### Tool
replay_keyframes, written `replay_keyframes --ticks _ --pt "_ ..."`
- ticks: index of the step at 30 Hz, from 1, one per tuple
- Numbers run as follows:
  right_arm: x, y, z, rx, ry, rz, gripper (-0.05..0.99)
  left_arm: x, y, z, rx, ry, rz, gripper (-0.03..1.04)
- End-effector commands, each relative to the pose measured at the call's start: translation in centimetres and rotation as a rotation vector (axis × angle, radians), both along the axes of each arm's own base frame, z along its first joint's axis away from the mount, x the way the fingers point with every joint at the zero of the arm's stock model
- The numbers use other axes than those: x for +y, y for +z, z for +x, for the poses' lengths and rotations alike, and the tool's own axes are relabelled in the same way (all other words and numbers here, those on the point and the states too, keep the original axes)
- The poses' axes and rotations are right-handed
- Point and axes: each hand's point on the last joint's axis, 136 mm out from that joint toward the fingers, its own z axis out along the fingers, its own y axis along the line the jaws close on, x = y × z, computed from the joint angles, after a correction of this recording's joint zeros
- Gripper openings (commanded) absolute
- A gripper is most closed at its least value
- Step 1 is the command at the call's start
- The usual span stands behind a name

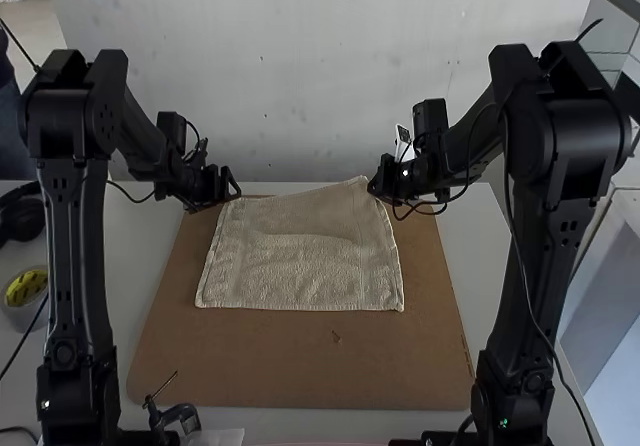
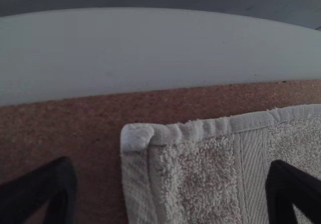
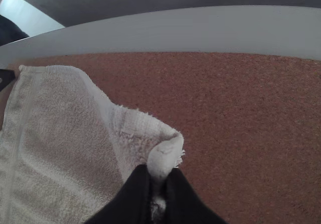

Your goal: Fold the towel.

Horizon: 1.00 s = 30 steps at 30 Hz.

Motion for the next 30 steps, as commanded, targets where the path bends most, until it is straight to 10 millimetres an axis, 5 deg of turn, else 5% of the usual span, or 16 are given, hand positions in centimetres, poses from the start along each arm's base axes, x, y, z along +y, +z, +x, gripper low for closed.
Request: replay_keyframes --ticks 1,3,7,17,24,30 --pt "0.5 1.6 -0.2 -0.034 0.022 0.025 0.03 -0.9 -0.1 0.5 0.001 -0.033 0.002 0.71" --pt "0.5 1.7 -0.2 -0.034 0.022 0.028 0.03 -1.0 -0.2 0.5 0.008 -0.035 0.002 0.69" --pt "0.5 1.9 -0.3 -0.037 0.023 0.029 0.03 -1.1 -0.5 0.1 0.042 -0.038 -0.002 0.46" --pt "0.3 1.9 -0.7 -0.035 0.028 0.039 0.03 -2.4 -1.5 -1.6 0.111 -0.079 0.003 0.45" --pt "-0.2 1.8 -0.7 -0.037 0.02 0.048 0.03 -2.2 -1.7 -1.8 0.115 -0.082 0.01 0.23" --pt "-0.6 1.6 -0.7 -0.031 0.01 0.051 0.03 -2.2 -1.7 -2.2 0.106 -0.094 0.01 0.18"
